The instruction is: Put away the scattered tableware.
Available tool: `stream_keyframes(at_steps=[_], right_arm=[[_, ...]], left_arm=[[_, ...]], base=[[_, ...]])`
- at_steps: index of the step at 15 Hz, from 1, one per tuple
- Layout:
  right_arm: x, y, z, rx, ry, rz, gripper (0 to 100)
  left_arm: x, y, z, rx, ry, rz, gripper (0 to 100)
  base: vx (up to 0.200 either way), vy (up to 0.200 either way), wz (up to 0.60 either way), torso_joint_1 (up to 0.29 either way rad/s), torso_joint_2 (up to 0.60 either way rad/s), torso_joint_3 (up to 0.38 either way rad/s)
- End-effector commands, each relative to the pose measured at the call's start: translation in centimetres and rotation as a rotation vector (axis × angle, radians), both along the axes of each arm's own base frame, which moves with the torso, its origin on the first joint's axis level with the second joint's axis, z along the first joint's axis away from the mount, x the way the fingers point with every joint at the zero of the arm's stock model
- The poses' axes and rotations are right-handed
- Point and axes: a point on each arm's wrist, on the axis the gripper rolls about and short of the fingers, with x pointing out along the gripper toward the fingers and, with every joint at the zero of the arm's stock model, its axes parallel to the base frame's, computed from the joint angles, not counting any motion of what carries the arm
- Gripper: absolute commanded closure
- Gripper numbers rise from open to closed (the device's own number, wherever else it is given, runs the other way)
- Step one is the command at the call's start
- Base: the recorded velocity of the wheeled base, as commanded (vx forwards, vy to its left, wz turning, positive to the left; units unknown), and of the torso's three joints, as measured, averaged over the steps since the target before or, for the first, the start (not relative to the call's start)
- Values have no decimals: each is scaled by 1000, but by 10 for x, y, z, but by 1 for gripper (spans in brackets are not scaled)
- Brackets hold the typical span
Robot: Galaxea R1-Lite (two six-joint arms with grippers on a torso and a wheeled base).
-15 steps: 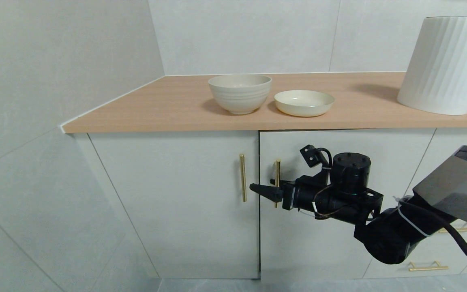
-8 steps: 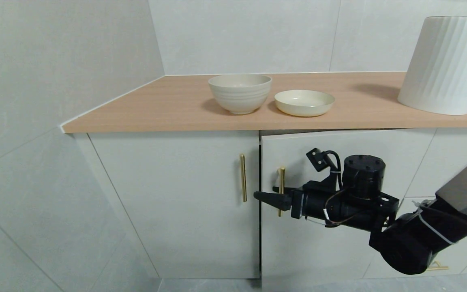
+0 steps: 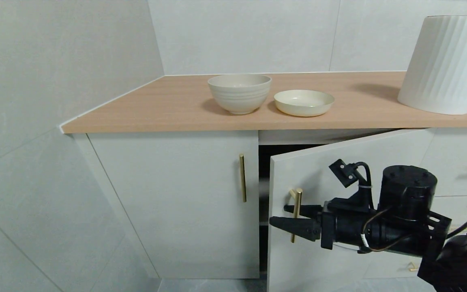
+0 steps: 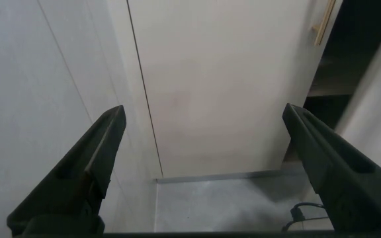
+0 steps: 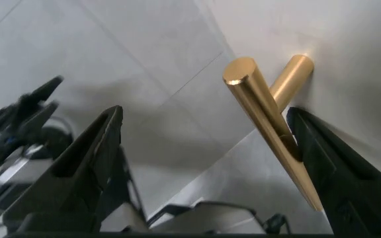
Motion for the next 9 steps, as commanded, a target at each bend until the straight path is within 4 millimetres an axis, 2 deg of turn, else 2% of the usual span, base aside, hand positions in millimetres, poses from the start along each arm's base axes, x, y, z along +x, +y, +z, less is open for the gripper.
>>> stream_keyframes(at_steps=[1, 4, 6, 8, 9], right_arm=[[-12, -6, 5, 18, -26, 8, 0], [-14, -7, 6, 27, -23, 7, 0], [-16, -9, 3, 19, -11, 7, 0], [-17, -10, 2, 19, -10, 7, 0], [-17, -10, 2, 20, -11, 7, 0]], left_arm=[[0, 0, 0, 0, 0, 0, 0], [-1, 0, 4, 15, -24, 5, 0], [-10, 0, 34, -23, -155, -12, 0], [-13, -3, 37, -16, -112, -144, 0], [-16, -6, 35, -16, -49, -289, 0]], base=[[0, 0, 0, 0, 0, 0], [0, 0, 0, 0, 0, 0], [0, 0, 0, 0, 0, 0], [0, 0, 0, 0, 0, 0], [0, 0, 0, 0, 0, 0]])
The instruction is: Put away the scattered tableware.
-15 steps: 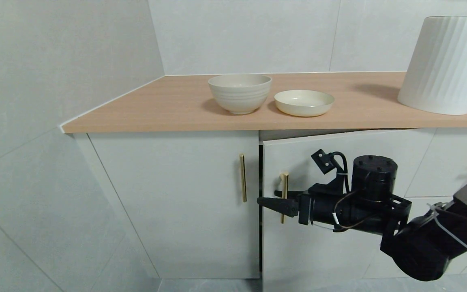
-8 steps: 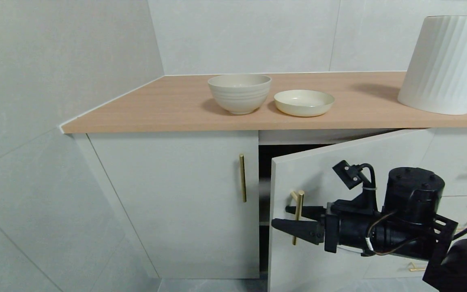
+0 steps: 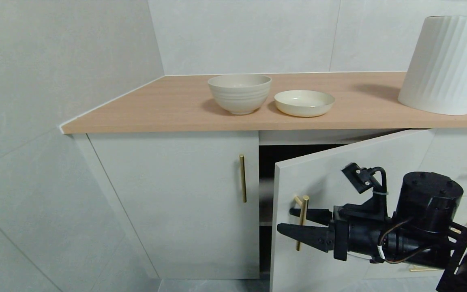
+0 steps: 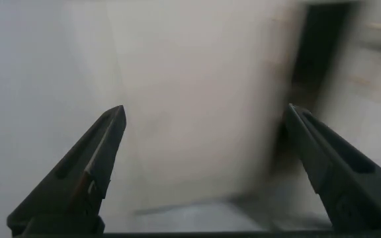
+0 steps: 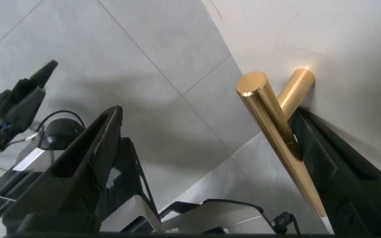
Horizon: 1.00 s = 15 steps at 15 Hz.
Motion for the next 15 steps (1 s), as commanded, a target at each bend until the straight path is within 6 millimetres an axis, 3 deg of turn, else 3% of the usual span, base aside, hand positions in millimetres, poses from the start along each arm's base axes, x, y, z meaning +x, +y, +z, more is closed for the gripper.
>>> stream_keyframes(at_steps=[1, 2, 4, 5, 7, 10, 13, 15], right_arm=[[-1, -1, 0, -2, 3, -1, 0], [-1, -1, 0, -2, 3, -1, 0], [-2, 0, 0, -1, 2, 4, 0], [-3, 2, -1, -3, 5, 12, 0], [-4, 3, -1, -3, 5, 15, 0], [-3, 3, -1, -2, 6, 15, 0], [-3, 3, -2, 4, 36, 12, 0], [-3, 3, -2, 3, 34, 13, 0]], left_arm=[[-6, -4, 17, 0, 92, -208, 0], [-3, -6, 32, -10, 153, -291, 0], [25, -8, 81, -34, 240, -398, 0], [43, -8, 98, -45, 282, -427, 0], [93, -10, 114, -8, 370, -477, 0], [171, -25, 105, 43, 439, -580, 0], [206, -43, 72, 3, 582, -631, 0], [221, -46, 62, -4, 584, -627, 0]], base=[[0, 0, 0, 0, 0, 0], [0, 0, 0, 0, 0, 0], [0, 0, 0, 0, 0, 0], [0, 0, 0, 0, 0, 0], [0, 0, 0, 0, 0, 0], [0, 0, 0, 0, 0, 0], [0, 0, 0, 0, 0, 0], [0, 0, 0, 0, 0, 0]])
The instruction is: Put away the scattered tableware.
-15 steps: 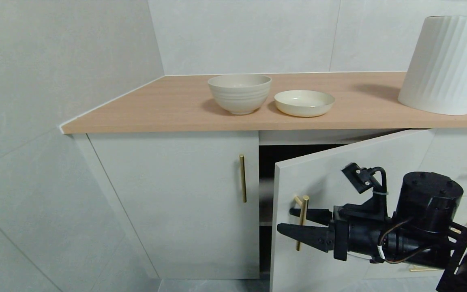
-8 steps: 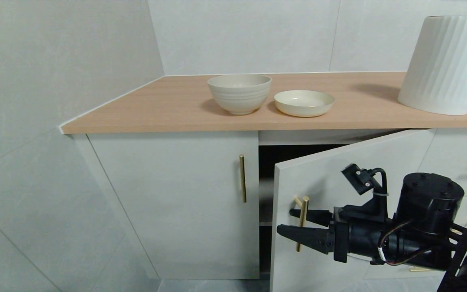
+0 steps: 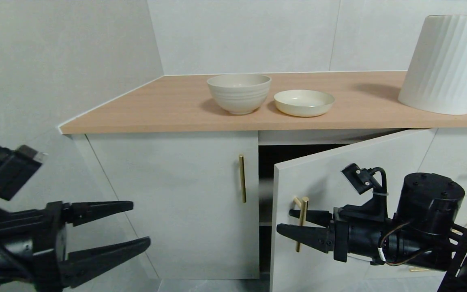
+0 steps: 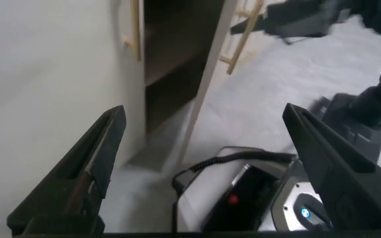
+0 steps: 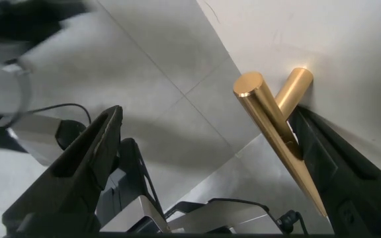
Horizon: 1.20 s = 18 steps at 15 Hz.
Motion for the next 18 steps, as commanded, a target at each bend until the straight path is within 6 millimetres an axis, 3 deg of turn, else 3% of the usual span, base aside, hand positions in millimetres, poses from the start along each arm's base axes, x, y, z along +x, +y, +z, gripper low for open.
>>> stream_keyframes(at_steps=[1, 8, 9, 16, 18], right_arm=[[0, 0, -1, -3, 5, 2, 0], [1, 1, -3, -7, 9, 2, 0], [1, 1, -3, -7, 9, 2, 0], [2, 2, -5, -12, 17, 2, 0], [2, 2, -5, -12, 17, 2, 0]], left_arm=[[37, -15, -38, 18, 163, -25, 0], [35, -40, -50, 19, 240, -90, 0], [35, -40, -49, 18, 238, -92, 100], [48, -60, -33, -68, 268, -117, 100], [67, -77, -41, -90, 212, -153, 100]], base=[[0, 0, 0, 0, 0, 0], [0, 0, 0, 0, 0, 0], [0, 0, 0, 0, 0, 0], [0, 0, 0, 0, 0, 0], [0, 0, 0, 0, 0, 0]])
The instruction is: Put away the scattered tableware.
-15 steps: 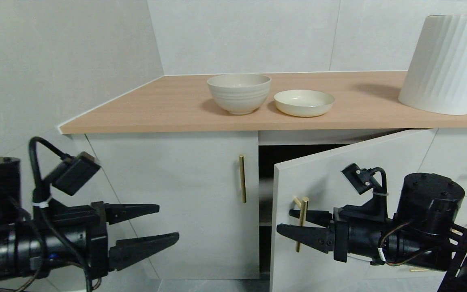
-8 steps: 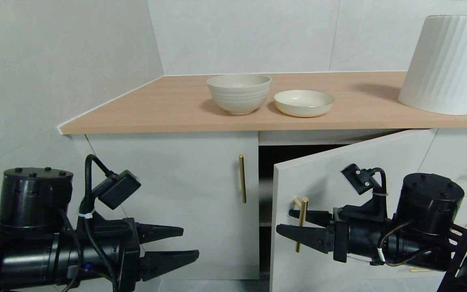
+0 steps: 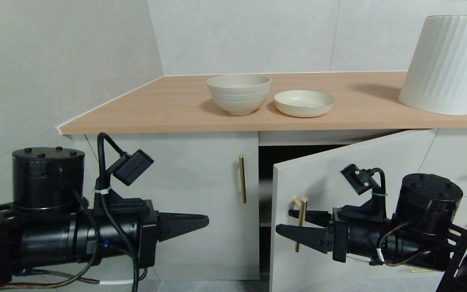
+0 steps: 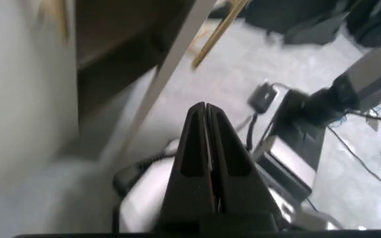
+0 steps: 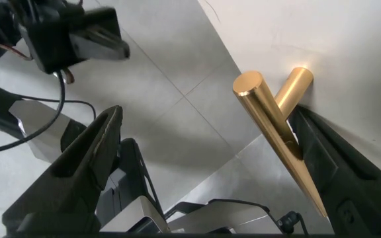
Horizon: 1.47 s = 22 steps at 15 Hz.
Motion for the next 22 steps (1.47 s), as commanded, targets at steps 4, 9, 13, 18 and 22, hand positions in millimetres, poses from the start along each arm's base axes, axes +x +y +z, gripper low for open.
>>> stream_keyframes(at_steps=[4, 9, 13, 18, 22], right_arm=[[0, 0, -1, -3, -2, 1, 0], [-2, -1, 0, -7, -8, 3, 0], [-3, -2, -1, -2, -18, 2, 0], [-6, -5, -5, -44, -74, -20, 0], [-9, -16, -5, -106, -160, -145, 0]], left_arm=[[62, -48, -44, -49, -103, -60, 100], [71, -99, -73, -110, -144, -141, 100], [82, -118, -81, -150, -208, -84, 100], [78, -135, -73, -189, -269, -92, 100], [84, -141, -69, -207, -295, -95, 100]], base=[[0, 0, 0, 0, 0, 0], [0, 0, 0, 0, 0, 0], [0, 0, 0, 0, 0, 0], [0, 0, 0, 0, 0, 0], [0, 0, 0, 0, 0, 0]])
